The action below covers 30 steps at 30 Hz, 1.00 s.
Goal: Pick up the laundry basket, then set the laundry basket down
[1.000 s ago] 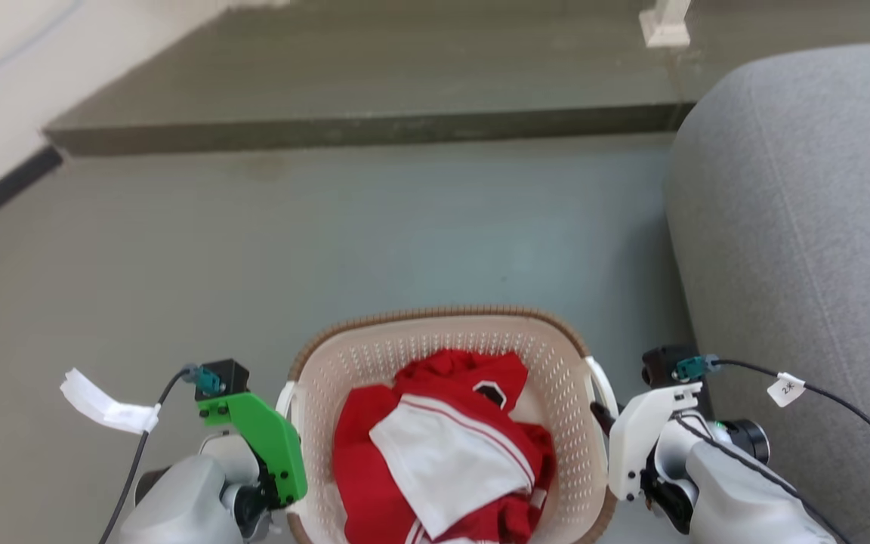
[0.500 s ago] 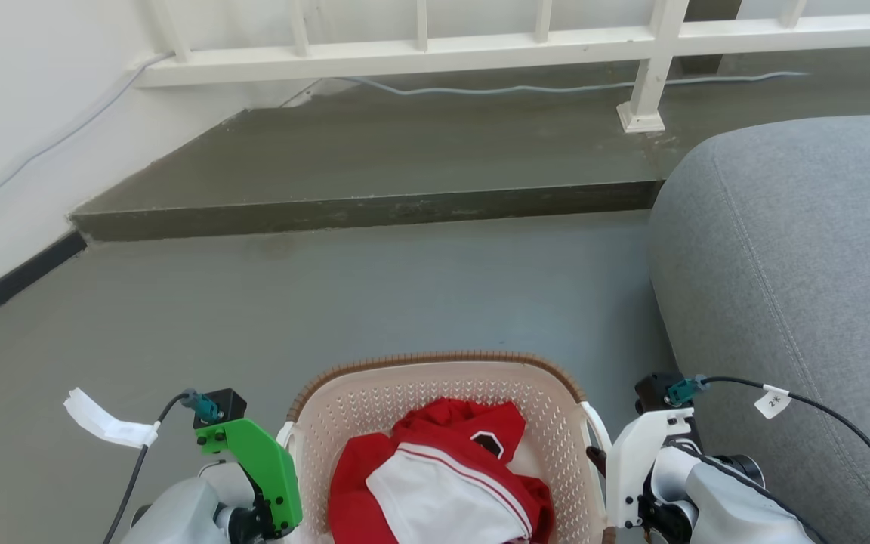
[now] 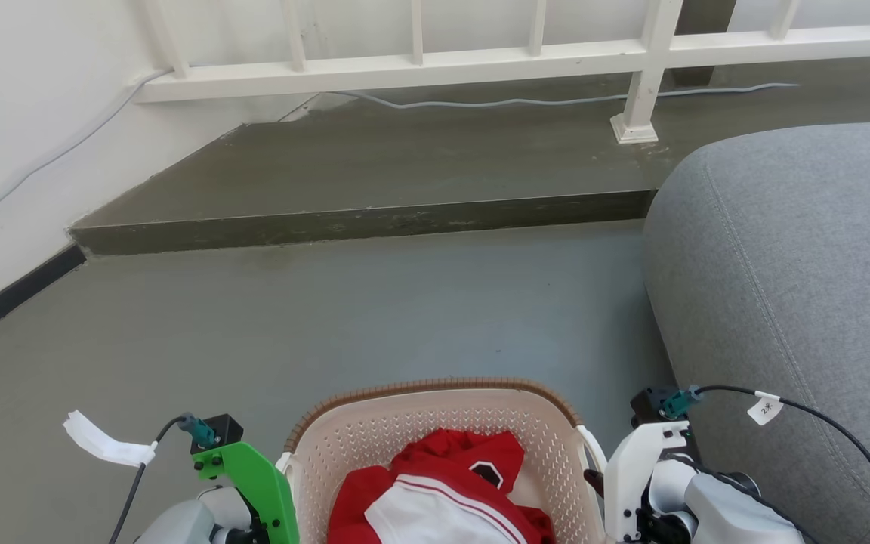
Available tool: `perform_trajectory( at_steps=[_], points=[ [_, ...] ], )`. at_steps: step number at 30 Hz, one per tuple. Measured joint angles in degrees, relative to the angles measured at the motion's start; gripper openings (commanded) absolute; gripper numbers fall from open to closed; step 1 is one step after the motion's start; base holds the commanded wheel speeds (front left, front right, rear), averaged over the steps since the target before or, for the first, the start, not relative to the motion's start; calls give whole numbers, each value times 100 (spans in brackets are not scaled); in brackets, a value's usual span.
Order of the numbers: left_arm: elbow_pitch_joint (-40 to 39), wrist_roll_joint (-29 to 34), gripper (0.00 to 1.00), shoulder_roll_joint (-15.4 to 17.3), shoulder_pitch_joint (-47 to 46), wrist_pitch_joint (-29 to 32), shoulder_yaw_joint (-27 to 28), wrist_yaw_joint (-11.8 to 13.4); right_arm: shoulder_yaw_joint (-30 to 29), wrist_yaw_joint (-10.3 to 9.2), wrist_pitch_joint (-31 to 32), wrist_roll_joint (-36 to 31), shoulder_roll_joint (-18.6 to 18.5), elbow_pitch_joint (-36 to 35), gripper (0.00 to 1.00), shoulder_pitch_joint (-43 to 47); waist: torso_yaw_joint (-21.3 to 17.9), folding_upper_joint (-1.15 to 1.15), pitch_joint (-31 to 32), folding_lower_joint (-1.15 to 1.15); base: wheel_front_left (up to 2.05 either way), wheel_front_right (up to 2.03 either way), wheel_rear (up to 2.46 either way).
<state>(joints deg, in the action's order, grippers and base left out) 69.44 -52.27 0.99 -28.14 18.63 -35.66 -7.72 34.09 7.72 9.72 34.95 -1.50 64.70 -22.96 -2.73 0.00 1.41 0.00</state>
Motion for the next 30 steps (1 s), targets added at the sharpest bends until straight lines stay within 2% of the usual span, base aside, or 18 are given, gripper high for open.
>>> perform_trajectory(
  at_steps=[30],
  points=[
    [11, -52, 0, 47, 2, -7, -42, 0, 232, -1, 18, 303, -1, 13, 0, -5, -9, 0, 34, 0, 0, 0, 0]
  ],
)
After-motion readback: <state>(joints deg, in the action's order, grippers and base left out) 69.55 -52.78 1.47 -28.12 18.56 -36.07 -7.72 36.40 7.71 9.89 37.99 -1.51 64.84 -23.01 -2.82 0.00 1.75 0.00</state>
